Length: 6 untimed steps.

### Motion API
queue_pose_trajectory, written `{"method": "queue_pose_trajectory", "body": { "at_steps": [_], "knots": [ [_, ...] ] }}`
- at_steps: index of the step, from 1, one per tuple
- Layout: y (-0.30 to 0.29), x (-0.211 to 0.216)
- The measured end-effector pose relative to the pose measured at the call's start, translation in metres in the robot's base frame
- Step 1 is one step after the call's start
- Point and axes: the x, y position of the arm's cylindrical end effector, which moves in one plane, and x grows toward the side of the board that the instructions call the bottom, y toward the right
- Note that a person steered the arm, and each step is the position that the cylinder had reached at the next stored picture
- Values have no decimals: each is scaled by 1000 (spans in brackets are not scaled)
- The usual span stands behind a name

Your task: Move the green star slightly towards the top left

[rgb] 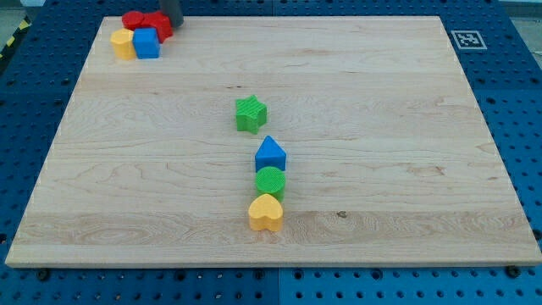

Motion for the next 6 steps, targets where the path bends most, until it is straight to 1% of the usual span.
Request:
{"method": "queue_pose_trajectory", "body": {
  "at_steps": [2,3,4,5,6],
  "knots": [
    [-4,-8],
    [39,-8],
    [106,34],
    [154,112],
    [174,198]
  ]
}}
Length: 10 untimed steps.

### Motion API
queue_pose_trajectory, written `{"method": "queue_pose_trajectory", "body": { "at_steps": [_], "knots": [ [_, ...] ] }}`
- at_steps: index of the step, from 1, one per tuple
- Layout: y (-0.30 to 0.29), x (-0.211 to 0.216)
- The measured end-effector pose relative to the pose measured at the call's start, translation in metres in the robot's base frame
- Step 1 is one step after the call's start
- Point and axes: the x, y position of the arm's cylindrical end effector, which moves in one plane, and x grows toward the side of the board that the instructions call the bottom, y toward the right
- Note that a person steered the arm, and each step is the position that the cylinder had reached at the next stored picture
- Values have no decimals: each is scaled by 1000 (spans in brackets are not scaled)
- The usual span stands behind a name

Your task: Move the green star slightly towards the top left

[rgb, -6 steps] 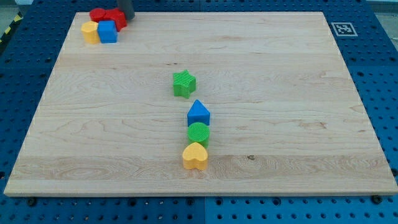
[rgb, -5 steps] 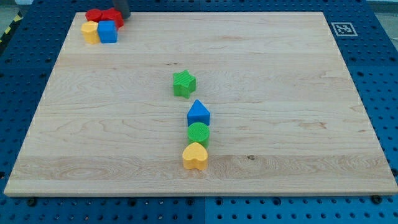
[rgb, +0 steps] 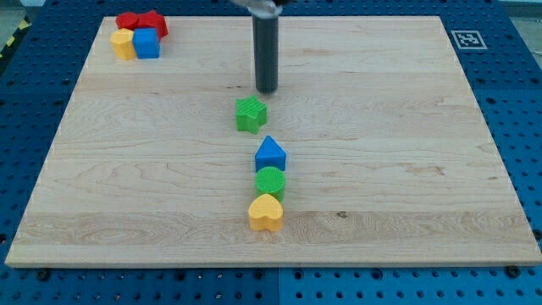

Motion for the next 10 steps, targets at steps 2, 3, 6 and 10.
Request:
{"method": "queue_pose_trajectory", "body": {
  "at_steps": [2,3,6,10],
  "knots": [
    [4,61],
    [3,67],
    [-24,46],
    [-87,-32]
  ]
}}
